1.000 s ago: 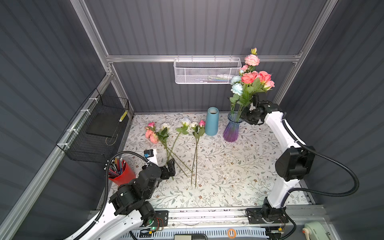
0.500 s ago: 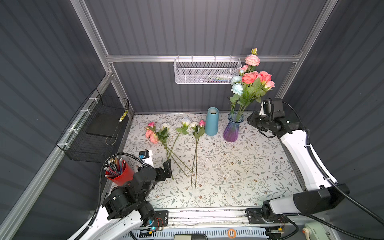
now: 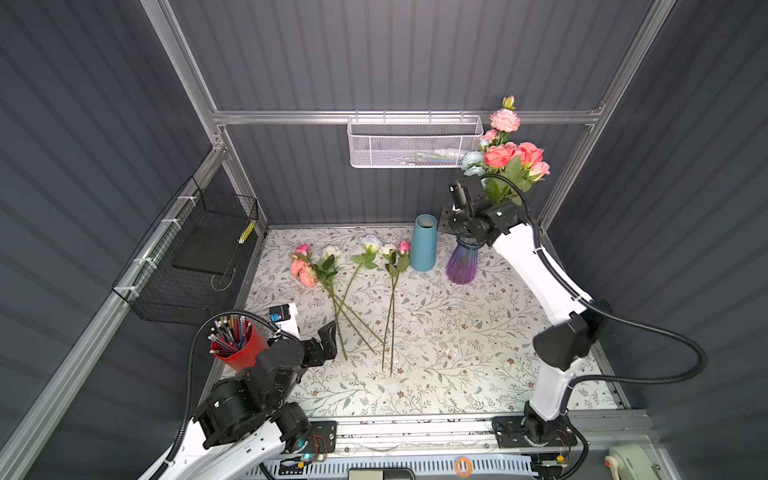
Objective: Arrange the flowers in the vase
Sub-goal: 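Move right gripper over the teal cylinder vase and lower onto its rim, then close right gripper on the rim of the teal cylinder vase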
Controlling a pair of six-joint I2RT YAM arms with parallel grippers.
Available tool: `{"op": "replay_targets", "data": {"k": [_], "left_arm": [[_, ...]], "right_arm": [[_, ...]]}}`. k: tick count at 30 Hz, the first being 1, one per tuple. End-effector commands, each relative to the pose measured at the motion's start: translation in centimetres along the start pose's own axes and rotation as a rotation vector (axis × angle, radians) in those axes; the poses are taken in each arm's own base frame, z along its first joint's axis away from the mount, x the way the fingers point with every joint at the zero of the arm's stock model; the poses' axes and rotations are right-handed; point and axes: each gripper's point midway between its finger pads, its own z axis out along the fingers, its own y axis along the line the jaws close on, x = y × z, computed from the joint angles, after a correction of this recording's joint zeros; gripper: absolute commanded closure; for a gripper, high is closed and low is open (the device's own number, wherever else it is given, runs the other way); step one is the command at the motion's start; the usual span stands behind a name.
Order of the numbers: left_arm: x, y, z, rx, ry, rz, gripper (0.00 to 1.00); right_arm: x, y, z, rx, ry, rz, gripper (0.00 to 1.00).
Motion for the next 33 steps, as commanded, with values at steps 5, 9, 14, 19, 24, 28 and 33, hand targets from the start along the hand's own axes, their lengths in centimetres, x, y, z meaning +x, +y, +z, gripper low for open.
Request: {"op": "replay_targets", "data": {"k": [5, 9, 14, 19, 24, 28, 33], "left_arm": [[-1.1, 0.3, -0.9, -0.011, -0.021, 0.005, 0.01], [-1.1, 0.2, -0.7, -0.011, -0.02, 0.012, 0.01], [-0.9, -0.1, -0.4, -0.005, -0.015, 0.004, 0.01], [-0.8, -0.6, 0.0, 0.003, -0.008, 0.001, 0.01], [-0.9, -1.0, 0.3, 0.008, -0.007, 0.001, 0.01], [-1.0, -1.3, 0.4, 0.017, -0.007, -0.003, 0.01], [-1.0, -1.4, 0.4, 0.023, -0.007, -0.005, 0.01]], "right_arm": [[-1.2, -0.3, 3.8, 0.03, 0.03, -0.024, 0.51], [-1.3, -0.2, 5.7, 0.014, 0.049, -0.015, 0.51], [-1.3, 0.0, 7.5, -0.006, 0.053, -0.028, 0.51], [-1.1, -0.2, 9.3, -0.018, 0.066, -0.025, 0.51], [-1.1, 0.1, 10.4, -0.03, 0.066, -0.027, 0.52], [-0.5, 0.0, 11.4, -0.026, 0.083, -0.028, 0.52], [0.1, -0.1, 12.0, -0.024, 0.1, -0.03, 0.53]]}}
